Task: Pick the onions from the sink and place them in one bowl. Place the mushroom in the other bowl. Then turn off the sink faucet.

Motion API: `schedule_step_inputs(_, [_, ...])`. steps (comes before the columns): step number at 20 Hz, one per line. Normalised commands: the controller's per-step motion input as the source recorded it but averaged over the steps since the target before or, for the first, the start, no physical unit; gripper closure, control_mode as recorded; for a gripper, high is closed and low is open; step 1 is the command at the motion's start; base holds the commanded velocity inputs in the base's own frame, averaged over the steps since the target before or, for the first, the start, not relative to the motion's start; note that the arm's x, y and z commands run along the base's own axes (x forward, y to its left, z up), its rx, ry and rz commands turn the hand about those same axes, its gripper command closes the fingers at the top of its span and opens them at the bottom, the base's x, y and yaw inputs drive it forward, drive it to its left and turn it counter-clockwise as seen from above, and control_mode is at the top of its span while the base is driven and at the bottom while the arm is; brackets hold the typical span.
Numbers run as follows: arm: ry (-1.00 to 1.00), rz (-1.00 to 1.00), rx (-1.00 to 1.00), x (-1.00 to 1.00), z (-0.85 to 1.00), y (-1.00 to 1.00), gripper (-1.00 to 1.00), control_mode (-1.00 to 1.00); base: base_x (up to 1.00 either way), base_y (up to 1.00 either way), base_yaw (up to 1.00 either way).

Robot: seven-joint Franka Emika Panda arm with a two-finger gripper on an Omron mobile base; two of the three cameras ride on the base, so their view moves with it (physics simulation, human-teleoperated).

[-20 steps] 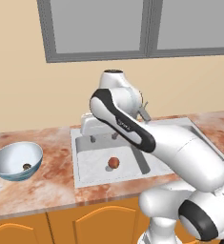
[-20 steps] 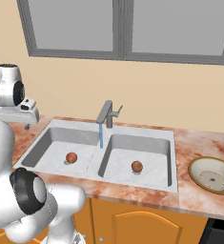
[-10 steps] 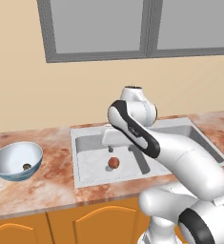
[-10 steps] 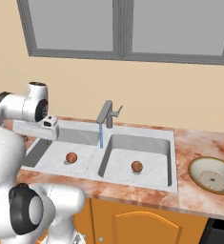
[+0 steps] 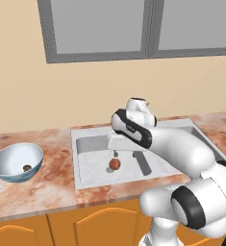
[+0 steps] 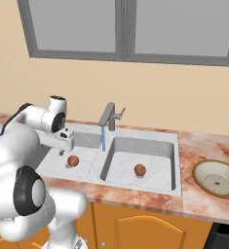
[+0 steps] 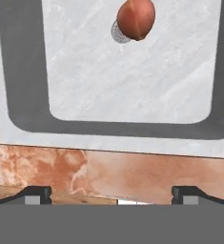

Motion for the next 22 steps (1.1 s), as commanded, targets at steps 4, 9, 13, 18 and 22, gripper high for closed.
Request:
schedule_step_inputs(4, [0.00, -0.05, -0.08, 0.47, -0.49, 0.00, -1.00, -1.00, 0.00, 0.00, 0.00])
schedule_step_inputs(9, [0.00, -0.03, -0.08, 0.42, -0.52, 0.00, -1.00, -1.00, 0.00, 0.00, 0.00])
schedule_step_inputs(13, [0.00, 0.00, -0.02, 0.32, -0.41, 0.00, -1.00, -1.00, 0.00, 0.00, 0.00])
schedule_step_inputs(18, [0.00, 0.00, -0.02, 0.28, -0.32, 0.00, -1.00, -1.00, 0.00, 0.00, 0.00])
schedule_step_inputs(22, [0.00, 0.00, -0.01, 0.30, -0.36, 0.00, -1.00, -1.00, 0.00, 0.00, 0.00])
